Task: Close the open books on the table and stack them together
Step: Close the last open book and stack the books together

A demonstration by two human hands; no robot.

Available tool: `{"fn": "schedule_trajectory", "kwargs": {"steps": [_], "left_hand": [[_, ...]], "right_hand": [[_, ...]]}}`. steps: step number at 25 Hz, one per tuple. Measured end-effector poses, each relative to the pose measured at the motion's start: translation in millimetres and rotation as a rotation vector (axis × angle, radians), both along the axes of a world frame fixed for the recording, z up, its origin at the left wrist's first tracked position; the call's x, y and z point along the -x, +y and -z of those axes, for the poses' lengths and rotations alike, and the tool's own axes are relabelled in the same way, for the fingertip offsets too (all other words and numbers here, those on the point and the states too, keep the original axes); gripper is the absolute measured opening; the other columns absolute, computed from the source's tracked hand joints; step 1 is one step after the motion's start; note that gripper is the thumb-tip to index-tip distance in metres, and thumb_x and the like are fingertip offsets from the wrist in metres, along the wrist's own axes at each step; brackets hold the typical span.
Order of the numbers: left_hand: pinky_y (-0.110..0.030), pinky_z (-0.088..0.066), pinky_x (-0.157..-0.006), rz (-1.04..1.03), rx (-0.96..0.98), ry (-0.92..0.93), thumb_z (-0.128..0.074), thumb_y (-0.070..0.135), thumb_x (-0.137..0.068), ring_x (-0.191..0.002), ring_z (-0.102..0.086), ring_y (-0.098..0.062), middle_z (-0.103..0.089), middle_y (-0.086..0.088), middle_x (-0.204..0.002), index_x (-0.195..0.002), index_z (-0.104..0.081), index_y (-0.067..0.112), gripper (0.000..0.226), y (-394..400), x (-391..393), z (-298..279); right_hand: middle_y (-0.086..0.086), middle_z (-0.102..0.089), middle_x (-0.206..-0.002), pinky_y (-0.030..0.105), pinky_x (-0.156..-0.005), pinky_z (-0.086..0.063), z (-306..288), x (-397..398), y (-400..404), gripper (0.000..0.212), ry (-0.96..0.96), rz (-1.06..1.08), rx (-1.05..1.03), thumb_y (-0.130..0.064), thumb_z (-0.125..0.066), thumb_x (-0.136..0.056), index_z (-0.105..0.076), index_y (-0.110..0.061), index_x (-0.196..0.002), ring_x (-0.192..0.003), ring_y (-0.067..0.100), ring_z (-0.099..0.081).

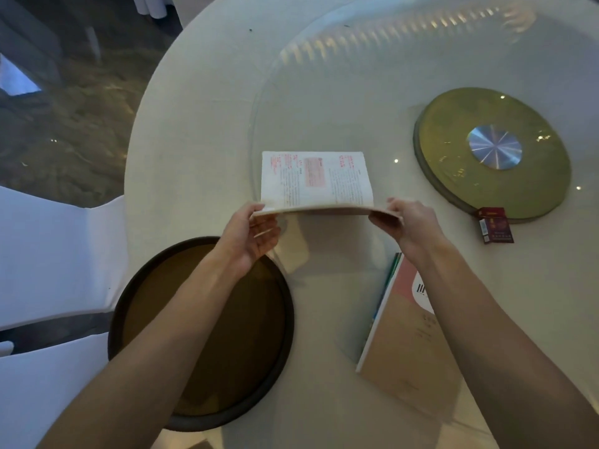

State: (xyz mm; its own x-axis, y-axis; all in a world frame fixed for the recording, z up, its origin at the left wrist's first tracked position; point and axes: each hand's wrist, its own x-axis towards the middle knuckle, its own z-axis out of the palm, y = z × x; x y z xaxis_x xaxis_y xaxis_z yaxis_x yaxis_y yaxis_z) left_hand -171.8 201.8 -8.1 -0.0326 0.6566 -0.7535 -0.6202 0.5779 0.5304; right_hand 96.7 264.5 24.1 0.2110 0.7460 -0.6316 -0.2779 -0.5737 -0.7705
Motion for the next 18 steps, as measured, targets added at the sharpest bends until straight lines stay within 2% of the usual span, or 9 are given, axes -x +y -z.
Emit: {"fn": "schedule_trajectory", "kwargs": {"steps": [3, 5, 7, 8, 11, 13, 15, 17, 18], "left_hand": [[-0.03, -0.062, -0.071, -0.088, -0.072, 0.051, -0.059, 0.002, -0.087, -0.081, -0.076, -0.024, -0.073, -0.02, -0.103, -0.134, -0.051, -0.004, 0.048, 31.1, 10.0, -2.7], [-0.028, -0.062, -0.071, -0.097, -0.096, 0.103, -0.057, 0.001, -0.088, -0.09, -0.074, -0.025, -0.069, -0.024, -0.118, -0.126, -0.057, -0.004, 0.038, 43.9, 17.1, -4.5], [-0.028, -0.061, -0.073, -0.084, -0.112, 0.115, -0.056, 0.01, -0.09, -0.08, -0.074, -0.022, -0.072, -0.022, -0.11, -0.107, -0.068, -0.003, 0.025, 44.9, 23.1, -6.9], [-0.029, -0.06, -0.073, -0.081, -0.126, 0.073, -0.054, 0.017, -0.09, -0.078, -0.074, -0.022, -0.074, -0.021, -0.105, -0.104, -0.069, -0.004, 0.029, 43.0, 26.3, -5.7], [-0.031, -0.059, -0.074, -0.081, -0.16, -0.076, -0.05, 0.027, -0.086, -0.085, -0.071, -0.025, -0.07, -0.02, -0.104, -0.116, -0.065, -0.007, 0.048, 38.4, 31.6, 3.2], [-0.032, -0.059, -0.076, -0.1, -0.178, -0.094, -0.05, 0.025, -0.085, -0.087, -0.068, -0.025, -0.066, -0.017, -0.102, -0.116, -0.061, -0.002, 0.042, 46.8, 28.7, 10.7], [-0.031, -0.058, -0.073, -0.077, -0.193, 0.028, -0.053, 0.021, -0.089, -0.084, -0.065, -0.023, -0.064, -0.01, -0.091, -0.106, -0.059, 0.004, 0.025, 63.1, 21.7, 15.6], [-0.03, -0.056, -0.067, 0.067, -0.194, 0.337, -0.06, 0.016, -0.09, -0.079, -0.064, -0.021, -0.065, -0.006, -0.085, -0.105, -0.057, 0.008, 0.017, 77.2, 13.7, 23.4], [-0.03, -0.058, -0.066, 0.139, -0.186, 0.493, -0.063, 0.015, -0.089, -0.078, -0.066, -0.021, -0.069, -0.007, -0.088, -0.109, -0.057, 0.009, 0.022, 82.0, 11.1, 31.8]], "right_hand": [[0.014, -0.064, -0.091, 0.031, -0.059, -0.064, -4.7, 12.3, 24.0, 0.02, -0.064, -0.065, -0.062, 0.012, -0.047, -0.087, -0.064, 0.003, -0.084, -0.079, 0.027, -0.068], [0.018, -0.069, -0.091, 0.03, -0.061, -0.063, -5.3, 10.7, 34.4, 0.017, -0.047, -0.123, -0.038, 0.008, -0.05, -0.087, -0.065, 0.004, -0.081, -0.075, 0.028, -0.072], [0.024, -0.07, -0.101, 0.035, -0.073, -0.066, -5.3, 2.0, 37.7, 0.014, 0.083, -0.149, 0.016, -0.004, -0.054, -0.091, -0.063, 0.005, -0.094, -0.081, 0.029, -0.076], [0.025, -0.07, -0.106, 0.038, -0.081, -0.065, -4.7, -3.9, 37.0, 0.022, 0.172, -0.161, 0.035, -0.011, -0.054, -0.093, -0.06, 0.006, -0.105, -0.089, 0.031, -0.076], [0.027, -0.065, -0.119, 0.043, -0.096, -0.06, -3.9, -13.8, 38.5, 0.042, 0.384, -0.142, 0.044, -0.014, -0.052, -0.09, -0.052, 0.008, -0.125, -0.112, 0.039, -0.07], [0.026, -0.061, -0.124, 0.044, -0.098, -0.059, 4.5, -10.5, 47.7, 0.038, 0.456, -0.082, -0.017, -0.005, -0.049, -0.087, -0.053, 0.006, -0.124, -0.116, 0.04, -0.068], [0.024, -0.062, -0.122, 0.043, -0.093, -0.061, 13.7, 0.6, 59.0, 0.026, 0.316, -0.105, -0.048, 0.003, -0.049, -0.09, -0.058, 0.002, -0.113, -0.105, 0.034, -0.07], [0.018, -0.07, -0.113, 0.039, -0.083, -0.063, 23.8, 9.2, 64.6, 0.02, -0.135, -0.27, -0.06, 0.002, -0.052, -0.097, -0.063, -0.006, -0.112, -0.091, 0.025, -0.07], [0.011, -0.072, -0.105, 0.036, -0.077, -0.062, 29.5, 11.5, 65.6, 0.019, -0.338, -0.346, -0.059, -0.002, -0.053, -0.099, -0.064, -0.009, -0.114, -0.085, 0.021, -0.068]]}}
